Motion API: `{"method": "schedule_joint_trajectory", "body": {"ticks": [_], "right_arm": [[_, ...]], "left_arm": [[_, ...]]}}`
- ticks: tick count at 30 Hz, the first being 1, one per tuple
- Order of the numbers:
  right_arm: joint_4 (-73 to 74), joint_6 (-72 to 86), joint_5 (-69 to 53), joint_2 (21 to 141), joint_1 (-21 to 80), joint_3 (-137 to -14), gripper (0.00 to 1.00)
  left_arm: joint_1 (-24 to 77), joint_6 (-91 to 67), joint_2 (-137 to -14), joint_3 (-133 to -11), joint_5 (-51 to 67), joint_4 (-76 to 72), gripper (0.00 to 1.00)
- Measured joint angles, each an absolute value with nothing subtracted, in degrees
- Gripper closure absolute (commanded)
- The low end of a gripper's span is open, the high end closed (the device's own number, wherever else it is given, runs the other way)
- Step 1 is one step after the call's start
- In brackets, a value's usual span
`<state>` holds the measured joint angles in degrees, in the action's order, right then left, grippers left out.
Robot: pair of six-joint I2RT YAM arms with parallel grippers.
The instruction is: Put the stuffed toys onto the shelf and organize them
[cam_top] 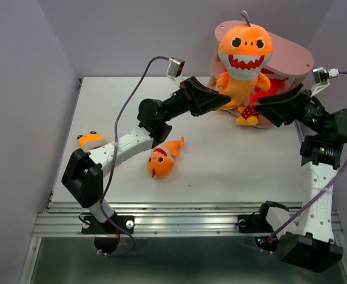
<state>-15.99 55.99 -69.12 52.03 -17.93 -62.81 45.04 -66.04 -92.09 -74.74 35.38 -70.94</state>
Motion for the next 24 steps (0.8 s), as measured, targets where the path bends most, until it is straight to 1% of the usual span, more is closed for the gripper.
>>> {"method": "schedule_joint_trajectory", "body": {"ticks": [4,11,15,21,24], "right_arm": [[-29.76,65.67,-69.49,52.07,-17.93,-62.83,0.02],[-44.69,76.73,-69.47,52.71,-17.93,-63.05,0.02],[-47.99,79.33,-69.19,53.32,-17.93,-63.05,0.04],[-46.37,78.43,-67.46,54.11,-17.93,-64.1,0.07],[-46.39,78.46,-66.43,54.85,-17.93,-64.14,0.11]], "left_arm": [[45.89,-66.65,-93.03,-75.68,34.72,-71.07,1.0],[47.46,-67.0,-96.36,-78.06,33.3,-70.57,1.0],[48.31,-67.13,-97.73,-79.5,32.51,-70.24,1.0],[49.82,-67.2,-98.54,-80.51,31.57,-70.04,1.0],[50.74,-67.2,-98.54,-80.53,31.09,-70.04,1.0]]}}
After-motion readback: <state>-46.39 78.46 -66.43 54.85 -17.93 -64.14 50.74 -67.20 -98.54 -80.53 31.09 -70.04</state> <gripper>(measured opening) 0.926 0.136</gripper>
